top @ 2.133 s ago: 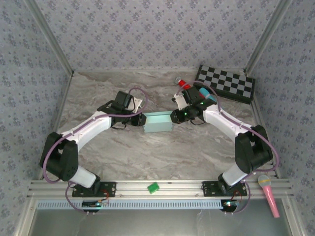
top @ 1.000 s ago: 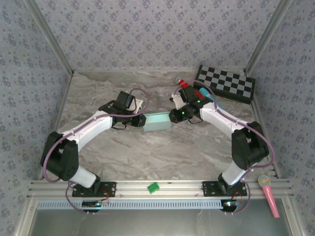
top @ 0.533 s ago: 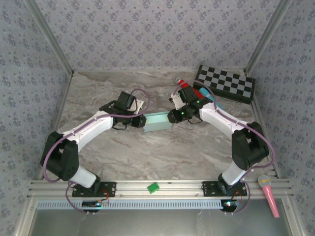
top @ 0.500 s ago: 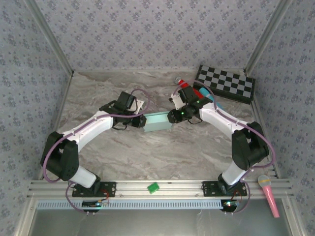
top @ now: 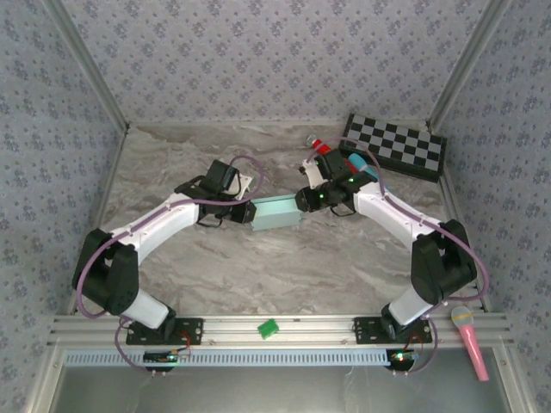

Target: Fold the paper box

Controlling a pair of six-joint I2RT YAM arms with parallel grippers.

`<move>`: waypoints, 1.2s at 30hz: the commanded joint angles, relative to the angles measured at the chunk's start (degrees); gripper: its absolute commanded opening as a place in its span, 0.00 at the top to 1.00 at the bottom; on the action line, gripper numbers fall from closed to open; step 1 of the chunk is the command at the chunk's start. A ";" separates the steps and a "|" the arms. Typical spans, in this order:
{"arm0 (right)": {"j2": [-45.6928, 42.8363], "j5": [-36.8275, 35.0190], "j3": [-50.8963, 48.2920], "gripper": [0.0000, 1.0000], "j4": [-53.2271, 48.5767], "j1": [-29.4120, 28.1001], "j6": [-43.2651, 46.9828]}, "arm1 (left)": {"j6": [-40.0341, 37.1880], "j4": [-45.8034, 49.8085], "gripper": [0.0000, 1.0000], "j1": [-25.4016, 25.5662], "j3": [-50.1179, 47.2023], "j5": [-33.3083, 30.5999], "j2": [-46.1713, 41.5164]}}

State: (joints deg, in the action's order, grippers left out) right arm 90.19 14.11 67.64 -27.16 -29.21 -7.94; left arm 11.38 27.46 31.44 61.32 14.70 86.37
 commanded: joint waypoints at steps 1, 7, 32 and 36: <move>-0.65 -0.46 -0.50 0.72 0.80 0.45 -0.65 | -1.26 1.72 0.77 0.51 2.22 -0.31 0.35; 0.86 0.56 -0.60 0.82 0.61 0.38 -0.51 | -1.44 1.89 0.77 0.53 2.25 -0.33 0.46; -1.10 0.35 -3.17 0.86 -0.35 -0.14 -0.36 | -1.63 1.87 0.71 0.56 1.78 -0.42 -2.66; -1.47 0.77 -2.60 0.82 0.10 0.12 -0.78 | -1.48 1.30 0.65 0.55 1.79 -0.55 -4.31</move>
State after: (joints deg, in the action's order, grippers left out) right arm 90.08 14.76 64.82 -25.23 -29.02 -8.21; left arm 10.35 28.51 31.64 61.41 14.26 84.71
